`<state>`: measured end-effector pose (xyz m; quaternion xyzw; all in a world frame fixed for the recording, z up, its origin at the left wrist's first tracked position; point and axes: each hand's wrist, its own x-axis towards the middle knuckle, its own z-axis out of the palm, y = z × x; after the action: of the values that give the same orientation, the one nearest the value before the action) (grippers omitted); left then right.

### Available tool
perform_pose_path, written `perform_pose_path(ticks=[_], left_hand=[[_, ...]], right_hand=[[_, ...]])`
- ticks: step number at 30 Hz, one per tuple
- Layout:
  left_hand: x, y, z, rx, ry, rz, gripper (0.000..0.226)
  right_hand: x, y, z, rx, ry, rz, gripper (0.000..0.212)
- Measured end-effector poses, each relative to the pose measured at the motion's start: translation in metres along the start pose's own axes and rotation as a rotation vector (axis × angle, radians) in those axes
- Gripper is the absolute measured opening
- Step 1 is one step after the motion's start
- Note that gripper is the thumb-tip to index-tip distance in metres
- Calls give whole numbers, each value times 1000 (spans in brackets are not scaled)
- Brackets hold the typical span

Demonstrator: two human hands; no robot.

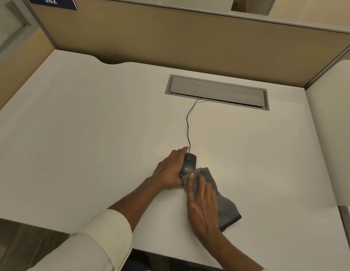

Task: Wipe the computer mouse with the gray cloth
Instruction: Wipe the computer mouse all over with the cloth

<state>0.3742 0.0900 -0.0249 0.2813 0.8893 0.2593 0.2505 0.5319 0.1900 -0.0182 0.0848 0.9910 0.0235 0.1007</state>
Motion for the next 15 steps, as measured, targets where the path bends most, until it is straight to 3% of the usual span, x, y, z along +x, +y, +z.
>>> perform_pose_path(ticks=[9,15], left_hand=[[1,2,-2,83,-32,-16,122],[2,0,0,88,-32,-19,128]], right_hand=[[-12,3,12,-8,-30,26,65],[-12,12,12,100,-18,46,80]])
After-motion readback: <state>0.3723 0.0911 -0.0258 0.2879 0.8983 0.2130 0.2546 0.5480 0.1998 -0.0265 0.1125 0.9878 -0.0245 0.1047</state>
